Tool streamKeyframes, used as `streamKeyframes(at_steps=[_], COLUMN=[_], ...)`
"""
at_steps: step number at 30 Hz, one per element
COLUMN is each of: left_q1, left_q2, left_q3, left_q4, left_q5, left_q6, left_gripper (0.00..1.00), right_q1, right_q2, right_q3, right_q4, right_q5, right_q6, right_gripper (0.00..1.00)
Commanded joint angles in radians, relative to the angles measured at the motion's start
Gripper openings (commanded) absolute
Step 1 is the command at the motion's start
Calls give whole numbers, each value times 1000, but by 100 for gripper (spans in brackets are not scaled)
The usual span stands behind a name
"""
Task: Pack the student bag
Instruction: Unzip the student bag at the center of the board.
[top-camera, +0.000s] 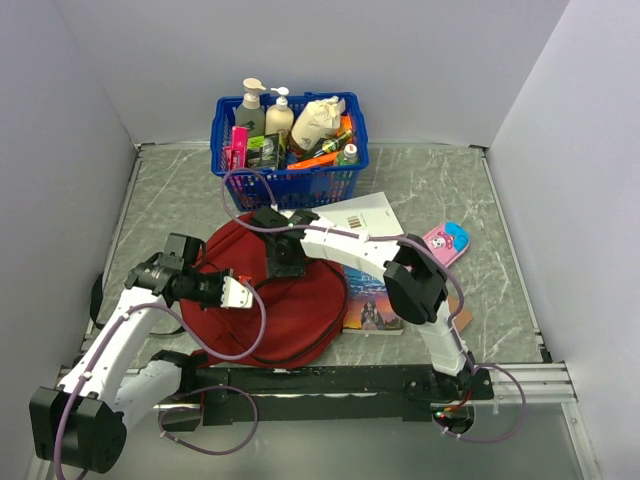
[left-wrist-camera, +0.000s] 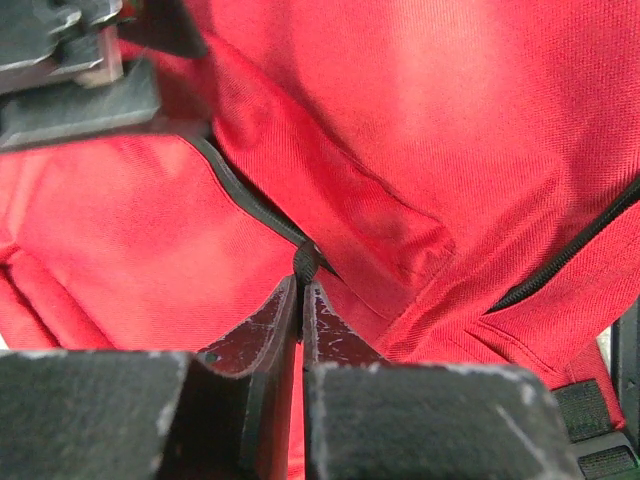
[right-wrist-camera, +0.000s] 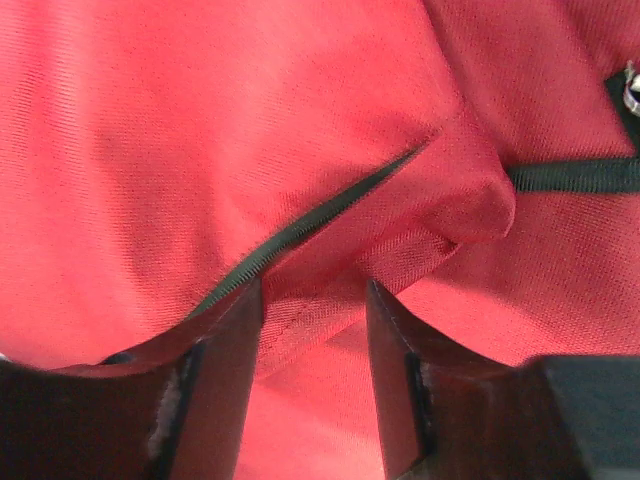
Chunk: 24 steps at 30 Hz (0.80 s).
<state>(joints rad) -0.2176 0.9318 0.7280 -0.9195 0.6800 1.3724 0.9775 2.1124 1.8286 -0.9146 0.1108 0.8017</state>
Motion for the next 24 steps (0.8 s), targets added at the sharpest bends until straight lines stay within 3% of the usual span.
streamKeyframes(at_steps=[1, 7, 12, 16, 18, 19, 24], left_q1=[-5, -5, -5, -5, -5, -5, -5], left_q2=[-16, -16, -16, 10, 24, 28, 111], left_q3=[-18, -39, -78, -107, -72, -52, 145], left_q4=[25, 12, 103, 220, 264, 269, 228], left_q5=[1, -8, -71, -152, -148, -131, -22], left_q6=[10, 42, -15, -111, -192, -216, -382], left_gripper=[10, 11, 15, 29, 35, 49, 52], right_q1=[6, 7, 9, 7, 7, 7, 12], right_q2=[-115, -189, -262, -313, -304, -293, -290], right_q3=[-135, -288, -403, -494, -497, -509, -564], right_q4=[6, 100, 230, 307, 309, 321, 379], right_q5=[20, 13, -2, 0, 1, -6, -11], right_q6=[2, 24, 36, 36, 36, 33, 34], right_gripper=[43, 19, 15, 14, 13, 13, 12])
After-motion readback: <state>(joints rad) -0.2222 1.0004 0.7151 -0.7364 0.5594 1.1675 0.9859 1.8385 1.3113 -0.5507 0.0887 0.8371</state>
